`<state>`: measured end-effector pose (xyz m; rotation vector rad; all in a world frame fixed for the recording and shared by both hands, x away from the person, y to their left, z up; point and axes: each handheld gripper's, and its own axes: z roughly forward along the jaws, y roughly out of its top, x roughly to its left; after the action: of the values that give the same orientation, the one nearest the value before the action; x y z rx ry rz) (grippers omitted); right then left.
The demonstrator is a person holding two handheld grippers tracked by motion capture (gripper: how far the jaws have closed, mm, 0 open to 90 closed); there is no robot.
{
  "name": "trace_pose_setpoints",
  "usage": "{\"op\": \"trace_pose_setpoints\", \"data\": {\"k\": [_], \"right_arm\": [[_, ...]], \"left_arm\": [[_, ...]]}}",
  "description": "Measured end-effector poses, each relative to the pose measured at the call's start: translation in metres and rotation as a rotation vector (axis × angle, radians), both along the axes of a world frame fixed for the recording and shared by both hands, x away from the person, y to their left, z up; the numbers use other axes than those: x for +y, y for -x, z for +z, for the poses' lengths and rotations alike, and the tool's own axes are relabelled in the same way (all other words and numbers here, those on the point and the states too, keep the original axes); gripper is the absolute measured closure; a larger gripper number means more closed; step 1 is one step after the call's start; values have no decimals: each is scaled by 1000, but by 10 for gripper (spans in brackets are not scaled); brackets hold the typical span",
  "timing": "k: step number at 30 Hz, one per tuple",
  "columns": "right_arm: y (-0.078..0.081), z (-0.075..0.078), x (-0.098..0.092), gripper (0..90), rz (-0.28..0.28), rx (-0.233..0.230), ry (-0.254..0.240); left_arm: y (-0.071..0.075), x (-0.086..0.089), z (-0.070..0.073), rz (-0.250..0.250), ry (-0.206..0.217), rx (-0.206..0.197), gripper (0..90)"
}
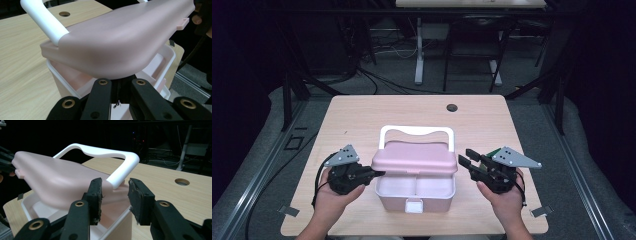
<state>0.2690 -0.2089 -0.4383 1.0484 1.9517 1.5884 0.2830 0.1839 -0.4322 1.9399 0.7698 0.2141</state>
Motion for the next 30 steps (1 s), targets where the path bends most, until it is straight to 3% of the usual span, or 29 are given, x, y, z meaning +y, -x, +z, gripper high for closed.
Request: {"op": "trace_pose_setpoints", "data": {"k": [12, 17, 21, 23, 30], "right_arm": [[12, -16, -7, 639, -15, 25, -17], [13, -25, -5, 716, 24, 45, -6], [16, -33, 5, 850, 74, 60, 39], [17, -36, 10, 896, 72, 64, 55], [18, -44, 23, 900, 103, 78, 69]], "left_arm": [[-12, 0, 14, 18, 12, -4, 898], [-16, -1, 18, 28, 20, -14, 899], [-19, -1, 20, 32, 22, -14, 900], [-19, -1, 21, 33, 21, -14, 900], [-24, -2, 26, 37, 18, -14, 900]]}}
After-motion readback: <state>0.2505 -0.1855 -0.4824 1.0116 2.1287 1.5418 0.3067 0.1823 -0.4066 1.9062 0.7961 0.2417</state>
